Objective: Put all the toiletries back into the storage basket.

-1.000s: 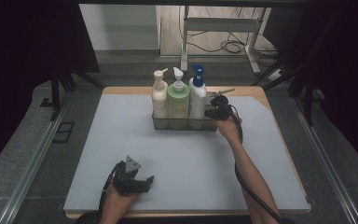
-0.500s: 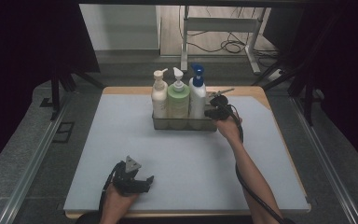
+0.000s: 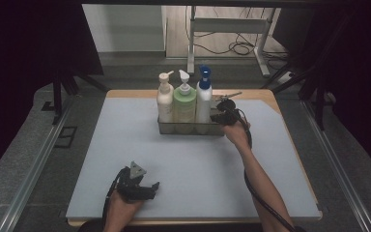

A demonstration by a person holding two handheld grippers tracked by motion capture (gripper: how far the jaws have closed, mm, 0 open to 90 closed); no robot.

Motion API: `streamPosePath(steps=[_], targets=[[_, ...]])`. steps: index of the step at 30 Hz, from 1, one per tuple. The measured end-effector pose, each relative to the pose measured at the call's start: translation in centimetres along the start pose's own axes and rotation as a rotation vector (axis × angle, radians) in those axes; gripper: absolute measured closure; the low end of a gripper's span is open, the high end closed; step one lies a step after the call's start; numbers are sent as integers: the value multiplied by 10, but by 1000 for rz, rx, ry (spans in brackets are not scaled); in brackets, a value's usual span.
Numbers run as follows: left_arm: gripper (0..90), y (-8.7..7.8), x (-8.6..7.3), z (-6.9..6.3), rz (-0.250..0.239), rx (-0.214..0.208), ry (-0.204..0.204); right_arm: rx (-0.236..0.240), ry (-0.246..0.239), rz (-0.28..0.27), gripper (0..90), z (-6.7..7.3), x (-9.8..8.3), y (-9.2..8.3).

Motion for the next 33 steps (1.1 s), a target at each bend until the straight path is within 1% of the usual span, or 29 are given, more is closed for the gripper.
streamPosePath(steps=[7,15,25,29,30,33], targets=[[120,0,0,0,0,0,0,1,-6,2,899,1,-1,-1],[120,0,0,0,0,0,-1,3,2,-7,894,1,-1,0],[120,0,0,0,0,0,0,3,2,-24,849,0,-2,-4],[121,0,0,0,0,1,0,-4,-7,-33,841,0,-1,-7],[121,0,0,0,-1,1,0,-7,-11,-34,821,0,0,-9],[121,0,0,0,-1,1,0,-8,-13,-40,798,1,1,-12]])
Point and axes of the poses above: each handheld gripper's, and its own axes: y roughly forward along the jaws, x roughly out of its top, z roughly to its left, the point moved 10 cm from there along y, roughly forward along the jaws, and after that the axes turned 4 degrees about x, right-handed, at the moved point
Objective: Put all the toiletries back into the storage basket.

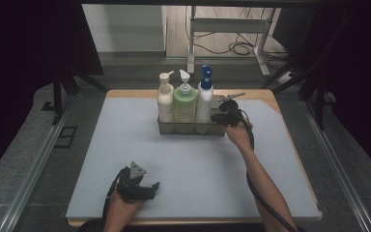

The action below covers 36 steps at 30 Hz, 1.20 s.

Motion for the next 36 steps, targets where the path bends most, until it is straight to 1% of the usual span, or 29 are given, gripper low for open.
streamPosePath(steps=[3,4,5,9,16,19,22,28,30,36], targets=[[120,0,0,0,0,0,1,-5,-6,-7,753,0,1,-3],[120,0,0,0,0,0,1,-5,-6,-7,753,0,1,-3],[121,0,0,0,0,0,0,-9,-5,-13,714,0,1,-6],[120,0,0,0,0,0,0,-10,-9,-18,670,0,2,-11],[121,0,0,0,0,0,0,-8,-17,-29,621,1,2,-18],[120,0,0,0,-1,0,0,-2,-27,-31,592,3,1,-23],[121,0,0,0,-1,1,0,1,-36,-33,584,5,1,-25],[121,0,0,0,-1,1,-1,9,-47,-47,498,8,-1,-33],[120,0,0,0,-1,0,0,10,-52,-47,460,9,-2,-36],[121,0,0,0,-2,0,-1,10,-71,-42,383,11,-6,-42]])
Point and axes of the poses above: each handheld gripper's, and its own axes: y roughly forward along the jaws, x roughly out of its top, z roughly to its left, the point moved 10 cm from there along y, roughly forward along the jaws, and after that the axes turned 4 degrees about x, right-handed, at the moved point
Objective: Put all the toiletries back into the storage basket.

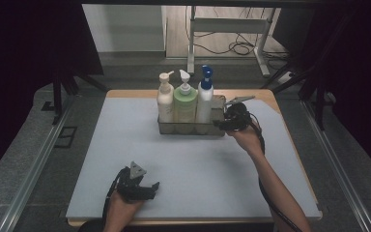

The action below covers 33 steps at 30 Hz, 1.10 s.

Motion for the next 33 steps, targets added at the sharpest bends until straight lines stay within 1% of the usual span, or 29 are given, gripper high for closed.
streamPosePath(steps=[8,10,13,19,23,29,32,33], targets=[[121,0,0,0,-3,-1,-3,5,-34,-9,300,6,-5,-9],[121,0,0,0,-3,-1,-3,7,-48,-10,290,8,-6,-12],[121,0,0,0,-3,0,-3,8,-54,-14,269,11,-7,-17],[121,0,0,0,-4,0,-3,15,-71,-11,205,16,-10,-23],[121,0,0,0,-5,0,-3,14,-93,-5,168,18,-14,-27],[121,0,0,0,-5,0,-3,16,-111,3,143,22,-23,-34],[121,0,0,0,-5,0,-3,21,-109,4,140,24,-25,-36],[121,0,0,0,-5,0,-3,23,-118,7,136,26,-28,-38]])
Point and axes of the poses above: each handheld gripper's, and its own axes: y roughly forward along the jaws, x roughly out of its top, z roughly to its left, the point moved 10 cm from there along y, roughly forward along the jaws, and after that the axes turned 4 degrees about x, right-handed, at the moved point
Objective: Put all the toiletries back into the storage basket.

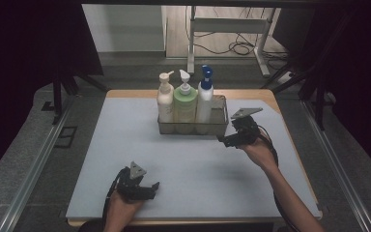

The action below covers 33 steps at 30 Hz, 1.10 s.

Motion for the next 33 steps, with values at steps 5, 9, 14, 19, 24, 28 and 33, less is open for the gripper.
streamPosePath(steps=[5,9,14,19,24,28,33], targets=[[121,0,0,0,0,0,0,5,-30,12,127,7,-8,-5],[121,0,0,0,0,0,0,10,-43,15,109,11,-15,-9],[121,0,0,0,0,1,0,17,-30,15,73,14,-28,-17],[121,0,0,0,0,1,0,17,-26,9,56,15,-37,-23],[121,0,0,0,1,1,0,11,-18,7,22,16,-52,-33],[121,0,0,0,1,1,0,8,-17,7,5,18,-64,-40],[121,0,0,0,1,1,0,8,-14,11,0,20,-80,-46]])
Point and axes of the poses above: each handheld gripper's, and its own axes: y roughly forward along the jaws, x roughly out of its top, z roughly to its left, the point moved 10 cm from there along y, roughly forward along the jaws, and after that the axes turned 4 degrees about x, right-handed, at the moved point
